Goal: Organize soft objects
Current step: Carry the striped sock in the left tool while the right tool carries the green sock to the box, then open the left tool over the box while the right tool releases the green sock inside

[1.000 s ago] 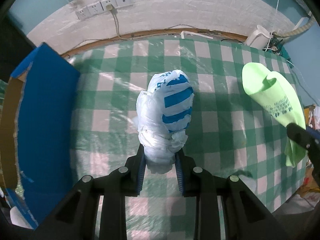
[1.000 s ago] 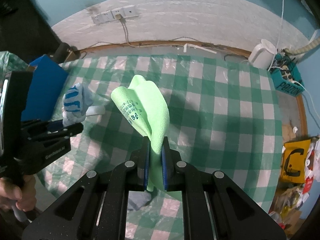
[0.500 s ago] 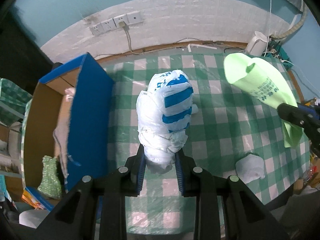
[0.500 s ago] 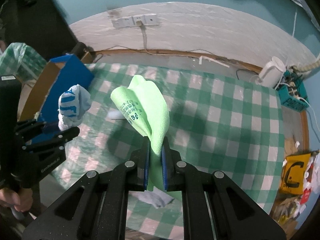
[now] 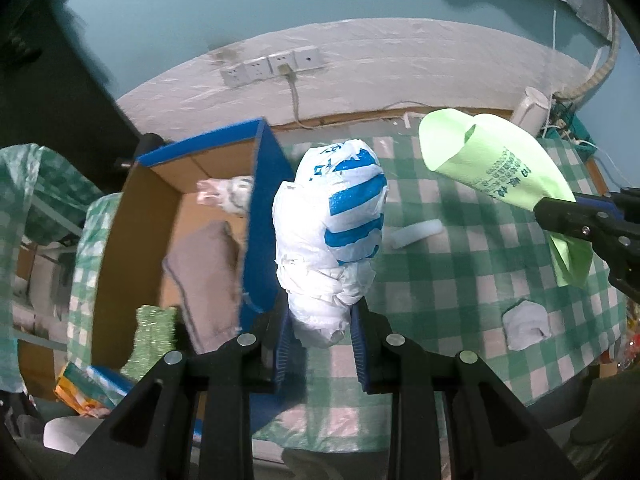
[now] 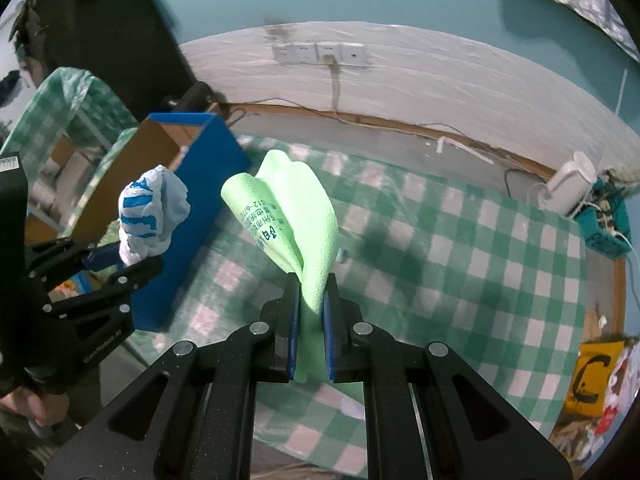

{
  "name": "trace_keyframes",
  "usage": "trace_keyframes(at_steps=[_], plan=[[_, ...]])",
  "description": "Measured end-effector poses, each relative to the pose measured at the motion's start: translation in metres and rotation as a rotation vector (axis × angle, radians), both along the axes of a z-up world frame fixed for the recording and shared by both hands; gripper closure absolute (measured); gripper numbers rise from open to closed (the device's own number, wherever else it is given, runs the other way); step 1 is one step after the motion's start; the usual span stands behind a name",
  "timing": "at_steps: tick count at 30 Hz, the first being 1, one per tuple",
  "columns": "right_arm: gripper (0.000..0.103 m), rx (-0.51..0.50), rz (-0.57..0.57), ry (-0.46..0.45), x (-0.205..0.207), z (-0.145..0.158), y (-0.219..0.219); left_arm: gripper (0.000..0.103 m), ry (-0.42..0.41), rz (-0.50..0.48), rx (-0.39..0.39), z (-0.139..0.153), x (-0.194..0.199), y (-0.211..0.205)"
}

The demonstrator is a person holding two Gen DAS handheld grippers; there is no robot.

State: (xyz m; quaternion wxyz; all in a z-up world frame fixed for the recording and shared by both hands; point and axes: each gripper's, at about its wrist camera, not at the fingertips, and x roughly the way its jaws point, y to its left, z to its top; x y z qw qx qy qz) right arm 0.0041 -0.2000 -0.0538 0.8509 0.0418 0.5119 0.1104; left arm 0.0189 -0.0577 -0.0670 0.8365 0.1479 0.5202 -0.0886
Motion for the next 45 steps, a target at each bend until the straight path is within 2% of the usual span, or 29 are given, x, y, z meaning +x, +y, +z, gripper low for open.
trace_keyframes(at_steps=[14,27,33,45], plan=[[0.094,0.006,0.123,-0.033,0.024,0.024,0.075,0.076,-0.062,0.08,-0.005,0.021,0.003,0.062],[0.094,0.016,0.237,-0.031,0.047,0.032,0.153,0.076,-0.072,0.186,0.005,0.019,0.011,0.12],[0.094,0.02,0.277,-0.015,0.056,0.028,0.183,0.076,-0.064,0.224,0.012,0.014,0.015,0.141],[0.094,0.003,0.313,0.055,0.073,-0.002,0.225,0.076,-0.018,0.311,0.016,-0.007,0.024,0.188]])
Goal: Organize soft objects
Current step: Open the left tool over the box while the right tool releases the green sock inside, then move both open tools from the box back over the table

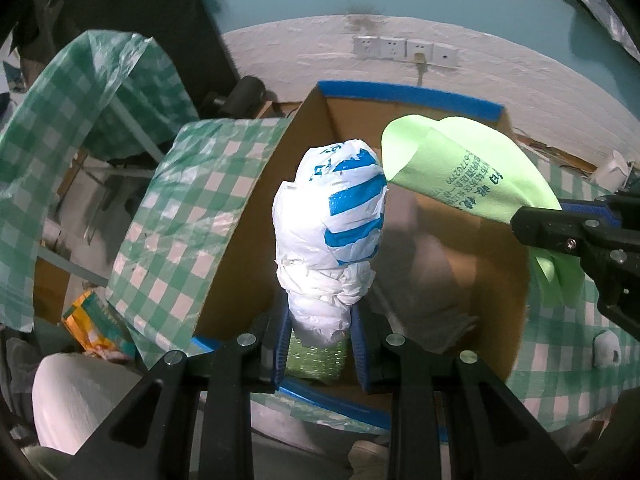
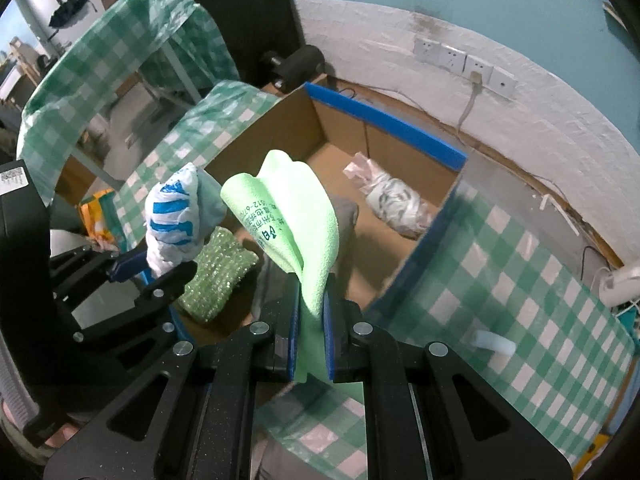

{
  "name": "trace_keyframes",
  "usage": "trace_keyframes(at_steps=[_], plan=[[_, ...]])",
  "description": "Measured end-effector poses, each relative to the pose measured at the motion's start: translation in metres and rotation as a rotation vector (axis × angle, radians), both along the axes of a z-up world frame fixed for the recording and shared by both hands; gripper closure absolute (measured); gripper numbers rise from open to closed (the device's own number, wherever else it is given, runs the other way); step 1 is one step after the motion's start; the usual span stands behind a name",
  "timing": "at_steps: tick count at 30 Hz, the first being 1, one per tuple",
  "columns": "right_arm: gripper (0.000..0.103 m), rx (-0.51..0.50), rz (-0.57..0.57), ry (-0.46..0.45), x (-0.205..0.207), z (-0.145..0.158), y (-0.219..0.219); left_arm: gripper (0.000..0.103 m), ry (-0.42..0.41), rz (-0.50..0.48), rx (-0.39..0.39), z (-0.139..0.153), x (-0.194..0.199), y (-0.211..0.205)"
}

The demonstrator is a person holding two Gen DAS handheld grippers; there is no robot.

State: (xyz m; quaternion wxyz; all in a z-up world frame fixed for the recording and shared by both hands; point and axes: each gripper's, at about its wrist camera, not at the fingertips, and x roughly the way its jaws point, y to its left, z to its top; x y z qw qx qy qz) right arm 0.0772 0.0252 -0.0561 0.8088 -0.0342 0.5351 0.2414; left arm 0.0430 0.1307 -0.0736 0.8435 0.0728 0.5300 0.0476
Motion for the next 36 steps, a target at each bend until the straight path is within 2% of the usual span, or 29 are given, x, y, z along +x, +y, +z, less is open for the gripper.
trace_keyframes(at_steps=[7,8,11,12,14,18,22,36], plan=[[0.094,0.014,0.008,0.013,0.004,-0.007,0.018,0.071,0.021,0.022,0.024,-0.011,0.0,0.012],[0.09,0.017,0.007,0.014,0.005,-0.008,0.019,0.07,0.024,0.025,0.024,-0.012,0.0,0.013],[0.063,0.027,-0.01,0.018,0.006,-0.01,0.017,0.064,0.023,0.023,0.014,-0.012,-0.001,0.015],[0.056,0.025,-0.011,0.016,0.006,-0.01,0.018,0.058,0.024,0.022,0.016,-0.012,-0.001,0.015],[0.053,0.015,-0.01,0.01,0.005,-0.01,0.018,0.051,0.023,0.019,0.02,-0.013,-0.001,0.016],[0.049,0.008,-0.025,0.007,0.002,-0.008,0.013,0.041,0.017,0.024,0.023,-0.013,-0.001,0.017],[0.046,0.0,-0.037,-0.001,-0.002,-0.004,0.006,0.035,-0.001,0.018,0.025,-0.008,-0.003,0.015],[0.043,-0.043,-0.122,-0.016,-0.021,0.005,-0.04,0.03,-0.039,-0.067,0.046,0.007,-0.008,-0.021]])
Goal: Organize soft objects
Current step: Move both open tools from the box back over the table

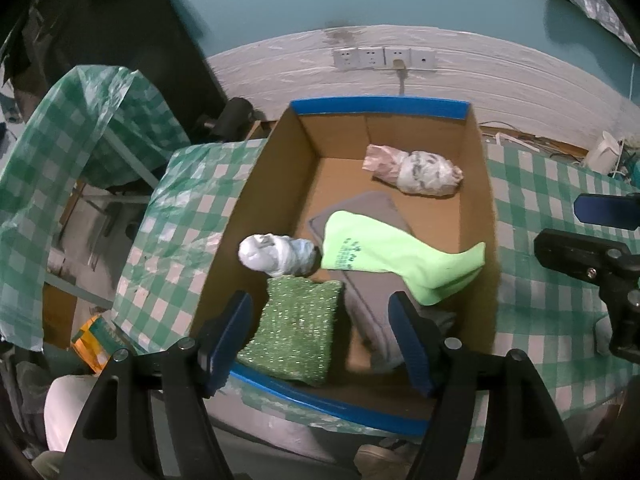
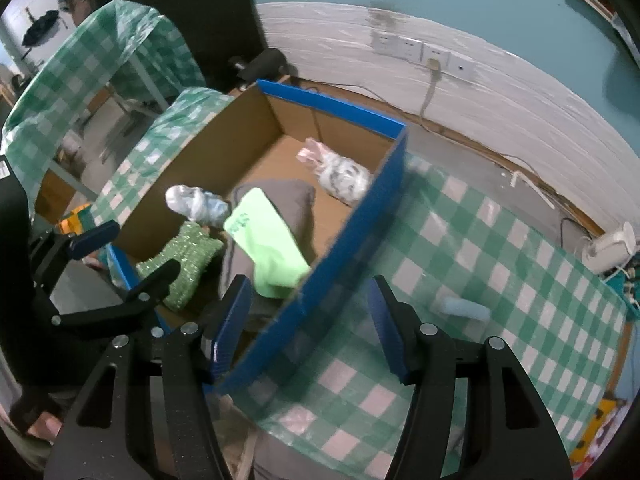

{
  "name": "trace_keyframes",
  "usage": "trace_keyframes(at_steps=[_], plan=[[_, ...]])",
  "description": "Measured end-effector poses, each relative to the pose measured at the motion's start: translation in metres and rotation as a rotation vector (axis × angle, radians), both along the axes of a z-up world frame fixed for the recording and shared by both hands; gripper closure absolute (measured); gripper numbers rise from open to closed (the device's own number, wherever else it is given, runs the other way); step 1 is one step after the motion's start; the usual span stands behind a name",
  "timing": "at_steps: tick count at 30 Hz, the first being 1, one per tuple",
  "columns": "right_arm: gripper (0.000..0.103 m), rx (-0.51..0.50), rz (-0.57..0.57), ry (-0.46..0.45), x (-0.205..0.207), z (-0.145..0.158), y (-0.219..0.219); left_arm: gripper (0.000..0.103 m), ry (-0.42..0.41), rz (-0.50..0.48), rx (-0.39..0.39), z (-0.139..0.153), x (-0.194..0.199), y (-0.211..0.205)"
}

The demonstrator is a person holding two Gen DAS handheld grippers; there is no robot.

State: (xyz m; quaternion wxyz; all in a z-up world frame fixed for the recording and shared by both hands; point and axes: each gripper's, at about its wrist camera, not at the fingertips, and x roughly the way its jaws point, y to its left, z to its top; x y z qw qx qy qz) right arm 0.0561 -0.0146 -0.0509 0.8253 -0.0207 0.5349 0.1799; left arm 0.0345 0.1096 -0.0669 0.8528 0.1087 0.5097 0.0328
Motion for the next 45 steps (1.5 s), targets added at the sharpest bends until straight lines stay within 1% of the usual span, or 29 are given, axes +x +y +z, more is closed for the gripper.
trace_keyframes(at_steps=[5,9,15,26,30,35,45], plan=[[0.043,-0.006,-0.028,0.002,-0.009,0.001,-0.02,0.028,-0.001,-0.027,-0.005,0.002,-0.003,-0.015],[0.043,-0.027,-0.047,0.004,-0.017,-0.002,-0.038,0.028,-0.003,-0.063,0.007,0.004,-0.006,-0.031],[0.043,-0.029,-0.088,0.008,-0.028,-0.004,-0.063,0.028,-0.006,-0.117,0.018,0.005,-0.011,-0.055],[0.043,-0.039,-0.204,0.045,-0.05,-0.022,-0.123,0.028,0.012,-0.22,0.03,-0.002,-0.02,-0.107],[0.043,-0.04,-0.246,0.057,-0.055,-0.028,-0.143,0.028,0.03,-0.255,0.041,-0.01,-0.023,-0.127],[0.043,-0.053,-0.295,0.09,-0.063,-0.043,-0.167,0.028,0.057,-0.306,0.058,-0.023,-0.028,-0.149],[0.043,-0.046,-0.378,0.199,-0.077,-0.086,-0.206,0.027,0.148,-0.364,0.055,-0.055,-0.027,-0.182]])
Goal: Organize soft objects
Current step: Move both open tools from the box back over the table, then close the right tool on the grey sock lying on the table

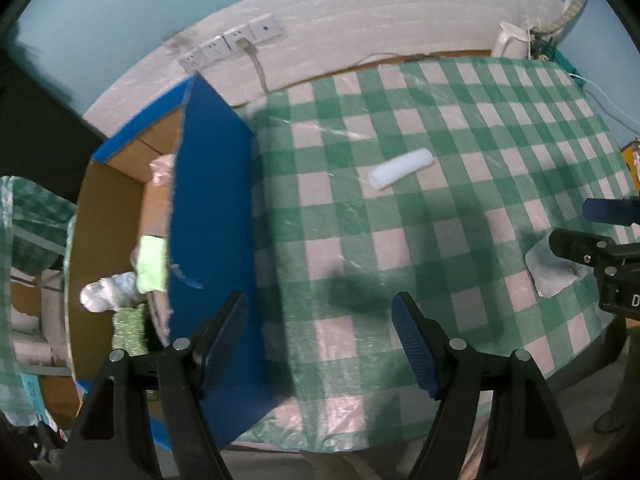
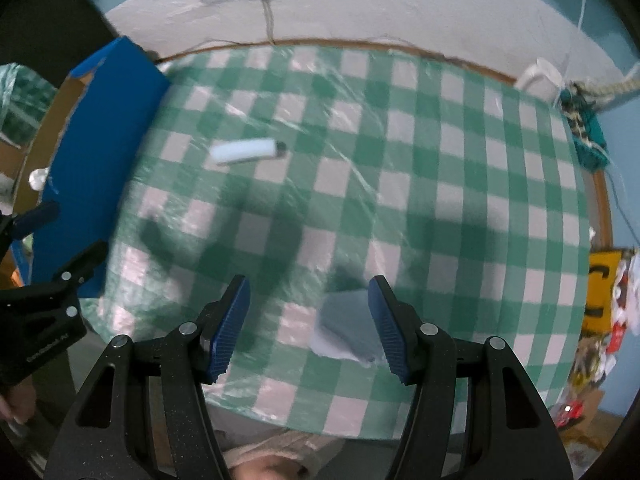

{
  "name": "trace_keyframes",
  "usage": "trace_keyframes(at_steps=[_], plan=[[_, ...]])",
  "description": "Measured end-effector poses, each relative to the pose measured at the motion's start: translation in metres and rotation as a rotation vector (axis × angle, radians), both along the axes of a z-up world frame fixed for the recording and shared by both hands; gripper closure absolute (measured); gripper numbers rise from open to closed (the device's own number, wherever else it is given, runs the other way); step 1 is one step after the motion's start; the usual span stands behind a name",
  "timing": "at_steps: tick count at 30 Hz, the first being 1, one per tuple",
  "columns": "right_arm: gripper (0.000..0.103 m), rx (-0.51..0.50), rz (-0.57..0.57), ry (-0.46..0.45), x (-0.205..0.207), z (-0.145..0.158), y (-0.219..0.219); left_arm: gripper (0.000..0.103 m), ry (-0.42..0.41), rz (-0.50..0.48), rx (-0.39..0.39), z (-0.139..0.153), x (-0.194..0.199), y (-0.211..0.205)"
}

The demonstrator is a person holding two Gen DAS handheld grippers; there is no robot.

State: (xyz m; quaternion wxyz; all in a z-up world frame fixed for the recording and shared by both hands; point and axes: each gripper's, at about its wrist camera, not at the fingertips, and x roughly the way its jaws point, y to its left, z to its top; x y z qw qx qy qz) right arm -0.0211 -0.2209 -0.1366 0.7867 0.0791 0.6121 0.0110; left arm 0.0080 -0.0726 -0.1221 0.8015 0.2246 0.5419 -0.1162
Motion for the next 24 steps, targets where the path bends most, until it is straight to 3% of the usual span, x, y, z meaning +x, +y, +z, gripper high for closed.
trace_keyframes(at_steps=[12,24], plan=[[0.043,0.023,-0.025,0.121,-0.004,-0.049,-0.011,0.028,0.079,-0.028,0.036,-0.036,0.002,-0.021],[0.042,-0.088,0.033,0.159,-0.007,-0.074,-0.008,0.027,0.121,-0.035,0.052,-0.056,0.02,-0.038]])
